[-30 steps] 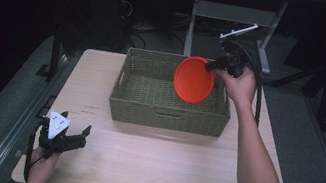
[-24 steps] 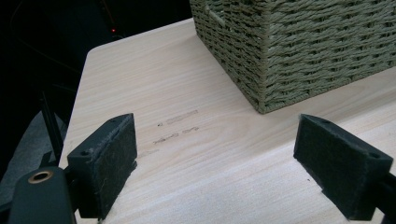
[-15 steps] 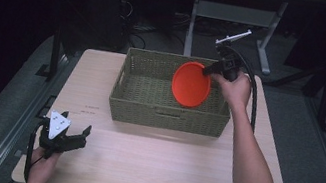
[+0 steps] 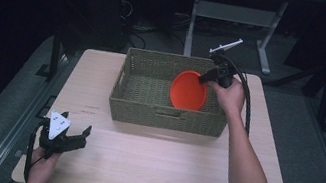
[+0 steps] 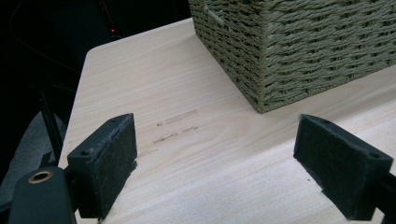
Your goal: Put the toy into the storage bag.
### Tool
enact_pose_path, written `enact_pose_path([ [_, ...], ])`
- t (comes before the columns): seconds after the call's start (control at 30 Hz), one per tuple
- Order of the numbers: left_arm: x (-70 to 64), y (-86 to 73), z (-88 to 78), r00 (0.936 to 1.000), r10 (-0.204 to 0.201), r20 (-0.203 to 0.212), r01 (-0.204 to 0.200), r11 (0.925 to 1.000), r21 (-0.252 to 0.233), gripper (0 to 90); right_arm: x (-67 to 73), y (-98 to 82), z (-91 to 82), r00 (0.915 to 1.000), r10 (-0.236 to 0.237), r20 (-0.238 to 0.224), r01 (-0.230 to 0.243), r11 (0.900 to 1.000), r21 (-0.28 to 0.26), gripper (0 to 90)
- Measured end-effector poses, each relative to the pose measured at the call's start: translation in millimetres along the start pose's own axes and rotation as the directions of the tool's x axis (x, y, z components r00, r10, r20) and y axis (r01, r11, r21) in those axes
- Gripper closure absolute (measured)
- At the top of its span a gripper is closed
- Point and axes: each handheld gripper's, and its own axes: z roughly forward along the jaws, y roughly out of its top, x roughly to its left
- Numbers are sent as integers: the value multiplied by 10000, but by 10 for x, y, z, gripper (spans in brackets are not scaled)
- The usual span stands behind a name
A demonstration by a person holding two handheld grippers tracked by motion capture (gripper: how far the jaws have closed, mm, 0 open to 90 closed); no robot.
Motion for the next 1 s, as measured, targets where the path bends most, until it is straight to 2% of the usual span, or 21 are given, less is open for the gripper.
enact_pose_path([
  [0.23, -2, 0, -4, 10000, 11, 8, -11, 10000, -14, 128, -18, -66, 174, 10000, -18, 33, 16, 9984, 567, 813],
  [0.3, -2, -1, -5, 10000, -17, 5, 17, 10000, -17, 128, 10, -80, 226, 9990, -231, 393, 200, 9969, 760, 810],
  [0.33, 0, -1, -5, 10000, -22, 3, 22, 10000, -20, 128, 9, -84, 229, 9985, -274, 481, 236, 9968, 769, 808],
  [0.4, 3, -2, -3, 10000, -31, 1, 31, 10000, -11, 128, -24, -87, 223, 9997, -39, 256, 20, 9974, 727, 805],
  [0.43, 3, -2, -2, 10000, -37, 6, 37, 10000, 2, 128, -30, -88, 219, 9996, 26, 286, -48, 9968, 798, 786],
  [0.47, 4, 0, -3, 10000, -26, 13, 26, 10000, 42, 128, -36, -90, 216, 9994, 1, 339, -29, 9968, 799, 740],
  [0.6, 0, 6, 9, 10000, -17, 5, 17, 10000, 64, 129, -60, -98, 191, 9993, -4, 382, -29, 9963, 861, 732],
  [0.77, -10, 4, 24, 10000, 64, 19, -64, 9999, 114, 128, -93, -118, 195, 9993, 85, 368, -120, 9953, 957, 676],
  [0.83, -10, 6, 32, 10000, -37, 17, 37, 10000, 16, 128, -97, -134, 197, 9990, 98, 446, -141, 9951, 976, 674],
  [0.97, -20, 20, 36, 10000, -63, 24, 63, 10000, 65, 128, -118, -165, 180, 9994, 212, 279, -237, 9958, 889, 665],
  [1.0, -23, 17, 41, 10000, 38, 53, -38, 10000, 31, 128, -123, -172, 174, 9995, 236, 213, -254, 9959, 873, 663],
])
